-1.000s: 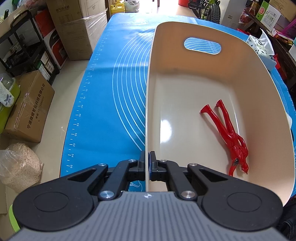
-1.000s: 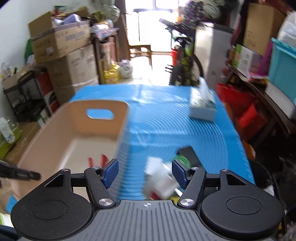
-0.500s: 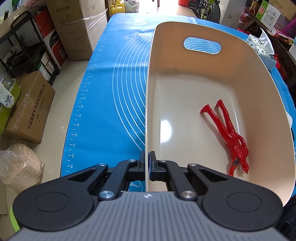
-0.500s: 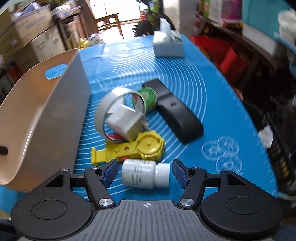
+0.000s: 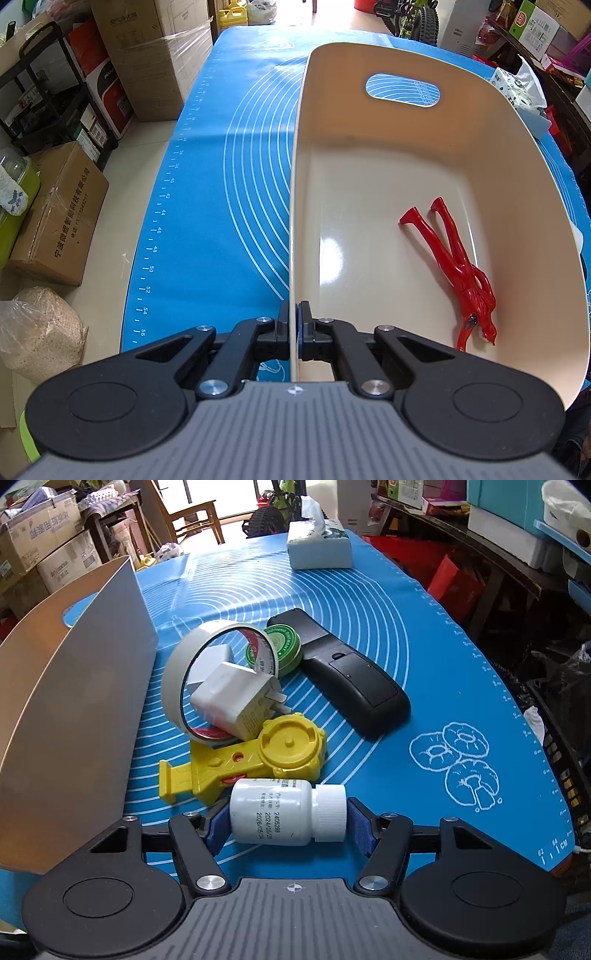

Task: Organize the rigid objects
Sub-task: 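Grasp the white pill bottle with the right tool and lift it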

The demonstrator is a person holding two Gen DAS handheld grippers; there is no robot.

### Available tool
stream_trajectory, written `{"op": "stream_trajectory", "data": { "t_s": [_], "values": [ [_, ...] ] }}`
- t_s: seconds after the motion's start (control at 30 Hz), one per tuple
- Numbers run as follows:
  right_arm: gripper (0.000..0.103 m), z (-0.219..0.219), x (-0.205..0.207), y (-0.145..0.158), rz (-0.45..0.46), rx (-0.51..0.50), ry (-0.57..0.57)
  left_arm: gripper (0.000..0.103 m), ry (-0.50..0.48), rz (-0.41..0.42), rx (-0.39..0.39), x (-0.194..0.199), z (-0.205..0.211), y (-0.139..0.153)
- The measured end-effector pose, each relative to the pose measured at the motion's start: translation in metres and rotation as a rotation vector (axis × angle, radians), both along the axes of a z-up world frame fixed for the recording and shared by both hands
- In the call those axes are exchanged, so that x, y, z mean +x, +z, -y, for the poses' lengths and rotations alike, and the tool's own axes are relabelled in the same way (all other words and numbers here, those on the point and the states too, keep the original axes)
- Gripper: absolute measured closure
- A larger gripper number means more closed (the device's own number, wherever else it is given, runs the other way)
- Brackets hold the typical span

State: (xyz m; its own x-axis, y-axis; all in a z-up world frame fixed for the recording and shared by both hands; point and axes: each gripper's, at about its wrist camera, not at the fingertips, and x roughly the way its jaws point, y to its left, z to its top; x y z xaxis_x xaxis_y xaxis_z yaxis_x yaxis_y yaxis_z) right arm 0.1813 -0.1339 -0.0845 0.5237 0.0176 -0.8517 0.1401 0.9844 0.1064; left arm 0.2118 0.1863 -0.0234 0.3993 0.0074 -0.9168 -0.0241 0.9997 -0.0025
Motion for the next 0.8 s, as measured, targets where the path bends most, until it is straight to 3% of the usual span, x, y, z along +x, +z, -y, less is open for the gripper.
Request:
{"op": "stream_trajectory", "data": {
  "t_s": [0.1,0.43,0.8],
  "values": [
    [0.039,-0.002,-0.001,0.001,0.003,-0.006,0.009,0.099,0.000,0.001,-0.001,0.000,0.000,0.000],
    [0.039,0.000,-0.002,0.020,0.040,-0.052,0.012,0.099,0.001,0.001,-0.004,0.000,0.000,0.000],
    [0.039,-0.017,0.006,0.065,0.152,-0.094,0.071,0.099,0.000,0.003,-0.007,0.000,0.000,0.000]
  ]
}}
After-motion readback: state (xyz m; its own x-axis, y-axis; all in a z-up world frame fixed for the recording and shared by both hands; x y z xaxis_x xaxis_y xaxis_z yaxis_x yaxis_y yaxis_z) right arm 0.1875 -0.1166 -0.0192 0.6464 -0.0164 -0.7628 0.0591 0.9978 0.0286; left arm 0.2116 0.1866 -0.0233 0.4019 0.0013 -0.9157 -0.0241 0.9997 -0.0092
